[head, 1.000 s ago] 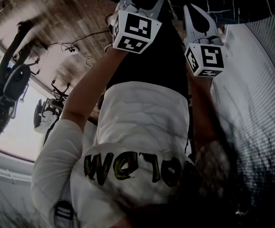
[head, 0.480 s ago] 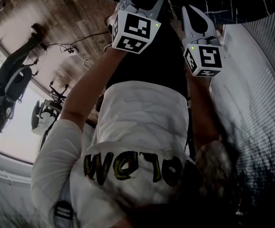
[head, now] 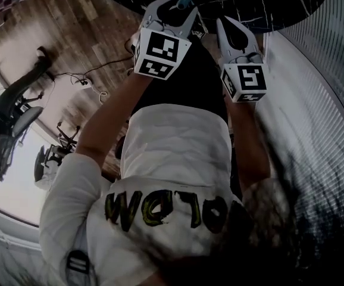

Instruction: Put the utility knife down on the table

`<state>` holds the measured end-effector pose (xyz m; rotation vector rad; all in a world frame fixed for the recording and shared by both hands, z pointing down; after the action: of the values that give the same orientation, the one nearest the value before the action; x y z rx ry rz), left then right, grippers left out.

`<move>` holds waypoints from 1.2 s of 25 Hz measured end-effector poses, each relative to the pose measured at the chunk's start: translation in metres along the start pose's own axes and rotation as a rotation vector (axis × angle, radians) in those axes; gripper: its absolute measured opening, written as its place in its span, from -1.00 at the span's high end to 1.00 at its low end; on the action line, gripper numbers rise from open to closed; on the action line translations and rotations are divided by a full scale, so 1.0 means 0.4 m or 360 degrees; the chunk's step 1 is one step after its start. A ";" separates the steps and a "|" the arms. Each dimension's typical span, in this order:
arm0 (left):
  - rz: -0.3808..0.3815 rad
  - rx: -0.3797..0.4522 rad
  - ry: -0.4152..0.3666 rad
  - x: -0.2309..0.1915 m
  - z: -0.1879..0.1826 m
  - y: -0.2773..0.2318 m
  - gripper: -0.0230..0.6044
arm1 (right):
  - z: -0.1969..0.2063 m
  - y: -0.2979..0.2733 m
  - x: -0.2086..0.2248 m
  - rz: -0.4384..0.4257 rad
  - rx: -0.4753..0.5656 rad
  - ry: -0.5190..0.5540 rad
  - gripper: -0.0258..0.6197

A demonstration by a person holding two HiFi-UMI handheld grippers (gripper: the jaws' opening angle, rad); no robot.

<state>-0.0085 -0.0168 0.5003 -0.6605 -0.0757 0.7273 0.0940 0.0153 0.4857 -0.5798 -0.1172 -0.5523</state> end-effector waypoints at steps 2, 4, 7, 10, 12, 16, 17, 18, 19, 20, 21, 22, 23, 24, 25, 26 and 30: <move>0.0014 0.0024 -0.0002 0.015 -0.020 0.019 0.45 | -0.018 0.018 -0.009 0.0001 0.0016 0.0008 0.92; 0.0021 0.0044 0.0003 0.027 -0.044 0.039 0.45 | -0.043 0.028 -0.016 -0.0006 0.0040 0.0023 0.92; 0.0035 0.0090 0.0005 0.037 -0.087 0.069 0.52 | -0.091 0.033 -0.026 -0.0013 0.0094 0.0042 0.92; 0.0051 0.0144 -0.0008 0.053 -0.129 0.105 0.60 | -0.133 0.048 -0.041 -0.0019 0.0141 0.0059 0.92; 0.0057 0.0182 -0.0002 0.063 -0.156 0.134 0.66 | -0.165 0.065 -0.057 -0.0034 0.0169 0.0077 0.92; 0.0057 0.0278 0.0025 0.078 -0.216 0.202 0.89 | -0.237 0.106 -0.096 -0.0065 0.0238 0.0099 0.92; 0.0057 0.0304 0.0024 0.080 -0.232 0.217 0.92 | -0.255 0.115 -0.105 -0.0072 0.0257 0.0108 0.92; 0.0056 0.0328 0.0020 0.083 -0.248 0.231 0.92 | -0.273 0.124 -0.112 -0.0080 0.0275 0.0118 0.92; 0.0057 0.0351 0.0016 0.086 -0.263 0.243 0.91 | -0.290 0.132 -0.117 -0.0087 0.0293 0.0126 0.92; 0.0060 0.0374 0.0013 0.090 -0.277 0.255 0.92 | -0.305 0.141 -0.122 -0.0094 0.0309 0.0134 0.92; 0.0065 0.0397 0.0013 0.094 -0.291 0.267 0.92 | -0.320 0.149 -0.128 -0.0101 0.0325 0.0143 0.92; 0.0072 0.0420 0.0016 0.099 -0.305 0.280 0.92 | -0.333 0.156 -0.135 -0.0108 0.0341 0.0153 0.92; 0.0080 0.0443 0.0021 0.103 -0.318 0.296 0.91 | -0.346 0.164 -0.144 -0.0117 0.0356 0.0164 0.92; 0.0088 0.0466 0.0026 0.108 -0.331 0.315 0.91 | -0.358 0.173 -0.155 -0.0126 0.0370 0.0175 0.92; 0.0095 0.0490 0.0028 0.114 -0.345 0.336 0.92 | -0.370 0.182 -0.168 -0.0136 0.0381 0.0186 0.92; 0.0100 0.0514 0.0028 0.121 -0.359 0.356 0.91 | -0.382 0.192 -0.180 -0.0147 0.0392 0.0195 0.92; 0.0106 0.0613 0.0015 0.144 -0.411 0.418 0.92 | -0.430 0.234 -0.219 -0.0196 0.0453 0.0207 0.92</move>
<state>-0.0173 0.0251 0.2627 -0.2990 0.0944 0.7767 0.0608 0.0265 0.2741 -0.2595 -0.1064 -0.6777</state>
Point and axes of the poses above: the fingertips, and each gripper's own axes: y backward along the fingers, x to its right, z out of its underside, the point moved 4 cm from there along y, backward along the fingers, and after that the axes turned 7 degrees about x, right-handed, at the moved point
